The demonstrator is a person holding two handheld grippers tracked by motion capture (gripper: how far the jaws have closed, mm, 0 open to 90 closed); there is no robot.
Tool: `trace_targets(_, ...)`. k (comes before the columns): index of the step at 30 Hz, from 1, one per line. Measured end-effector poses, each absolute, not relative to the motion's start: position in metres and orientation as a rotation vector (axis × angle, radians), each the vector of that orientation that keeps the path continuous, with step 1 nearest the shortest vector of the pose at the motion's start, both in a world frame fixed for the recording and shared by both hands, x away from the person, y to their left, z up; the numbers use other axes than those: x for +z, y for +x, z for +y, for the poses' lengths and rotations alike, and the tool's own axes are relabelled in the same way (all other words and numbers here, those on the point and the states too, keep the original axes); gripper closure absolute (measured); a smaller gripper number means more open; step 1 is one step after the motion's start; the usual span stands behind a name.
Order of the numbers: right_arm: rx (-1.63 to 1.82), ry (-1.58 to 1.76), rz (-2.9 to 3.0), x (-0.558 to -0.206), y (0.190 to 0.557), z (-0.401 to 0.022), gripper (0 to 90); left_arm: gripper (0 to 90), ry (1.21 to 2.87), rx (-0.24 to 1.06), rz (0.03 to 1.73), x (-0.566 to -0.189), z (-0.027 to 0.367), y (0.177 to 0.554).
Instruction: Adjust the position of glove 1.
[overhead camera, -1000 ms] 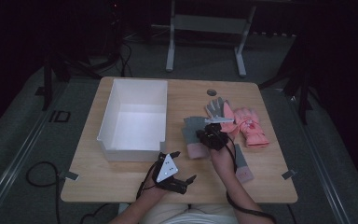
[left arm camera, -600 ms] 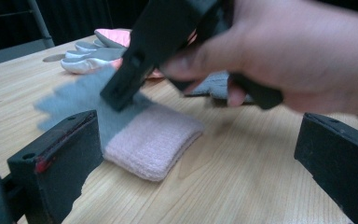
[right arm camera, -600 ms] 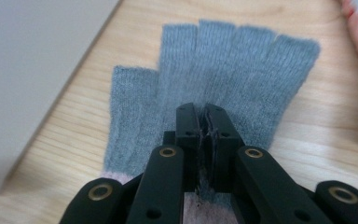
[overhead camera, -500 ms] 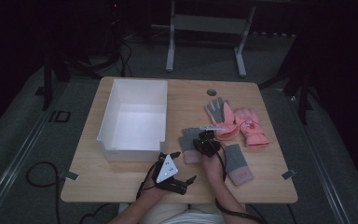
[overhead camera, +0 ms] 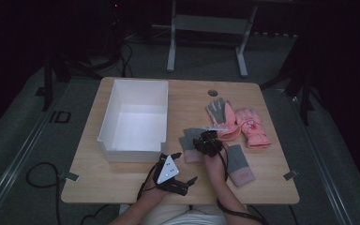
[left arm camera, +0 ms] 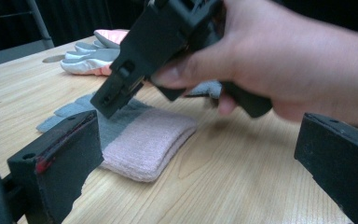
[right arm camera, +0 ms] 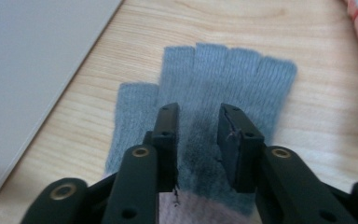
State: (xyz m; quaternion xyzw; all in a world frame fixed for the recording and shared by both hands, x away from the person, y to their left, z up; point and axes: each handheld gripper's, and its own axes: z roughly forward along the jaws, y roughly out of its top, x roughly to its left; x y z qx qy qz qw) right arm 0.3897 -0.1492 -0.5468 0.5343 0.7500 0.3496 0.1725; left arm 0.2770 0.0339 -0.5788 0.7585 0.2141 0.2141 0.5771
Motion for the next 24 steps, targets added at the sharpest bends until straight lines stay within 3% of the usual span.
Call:
trace_targets(6, 1.027, 1.409, 2.167, -0.530, 0.382, -0.169, 61.3, 0.2, 1.775, 0.500, 0.502, -0.579, 0.034, 0.277)
trace_targets(16, 0.972, 1.287, 2.201, -0.516, 0.366, -0.224, 61.9, 0.2, 1.780, 0.498, 0.504, -0.579, 0.033, 0.277)
trace_targets(24, 0.917, 1.261, 2.207, -0.524, 0.350, -0.271, 65.4, 0.3, 1.780, 0.499, 0.502, -0.579, 0.033, 0.277)
